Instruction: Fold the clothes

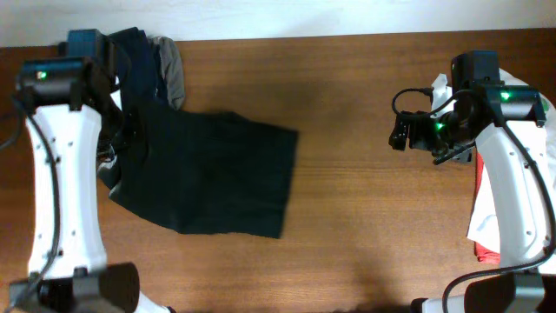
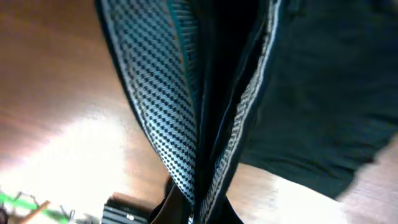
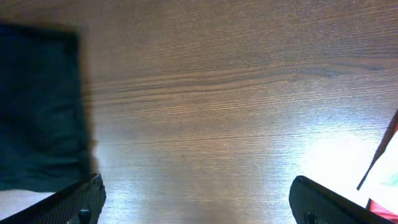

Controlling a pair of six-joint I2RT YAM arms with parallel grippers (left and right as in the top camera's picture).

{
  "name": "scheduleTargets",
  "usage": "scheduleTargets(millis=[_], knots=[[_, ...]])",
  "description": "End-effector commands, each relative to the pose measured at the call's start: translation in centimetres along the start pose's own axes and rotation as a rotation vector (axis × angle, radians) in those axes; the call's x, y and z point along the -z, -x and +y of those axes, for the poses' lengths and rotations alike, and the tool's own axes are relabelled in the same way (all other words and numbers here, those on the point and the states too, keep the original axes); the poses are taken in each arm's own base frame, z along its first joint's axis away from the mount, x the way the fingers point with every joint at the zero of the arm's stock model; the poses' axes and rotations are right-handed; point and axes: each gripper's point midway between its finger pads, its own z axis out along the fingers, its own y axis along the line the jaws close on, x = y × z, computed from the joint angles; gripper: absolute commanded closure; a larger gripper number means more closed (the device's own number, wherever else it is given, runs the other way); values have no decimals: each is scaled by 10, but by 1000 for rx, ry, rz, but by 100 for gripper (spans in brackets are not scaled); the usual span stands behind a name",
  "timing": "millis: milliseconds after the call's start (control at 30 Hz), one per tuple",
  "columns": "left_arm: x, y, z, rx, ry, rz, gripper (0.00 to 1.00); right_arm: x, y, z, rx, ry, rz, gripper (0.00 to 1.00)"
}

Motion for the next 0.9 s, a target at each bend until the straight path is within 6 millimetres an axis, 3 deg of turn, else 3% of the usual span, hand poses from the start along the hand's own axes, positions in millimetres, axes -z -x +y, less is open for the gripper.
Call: scheduleTargets(millis=[0, 200, 367, 633, 867], knots=[[13, -1, -14, -60, -22, -40, 99, 3, 2, -2, -9, -9, -11, 2], [13, -15, -61, -158, -130, -4, 99, 3, 2, -2, -9, -9, -11, 2], [-7, -22, -90, -226, -153, 22, 99, 3, 2, -2, -9, -9, -11, 2], [-59, -47, -108, -273, -153, 132, 99, 3, 2, -2, -9, -9, -11, 2], [-82, -61, -137, -302, -302, 178, 99, 3, 2, -2, -9, -9, -10, 1]])
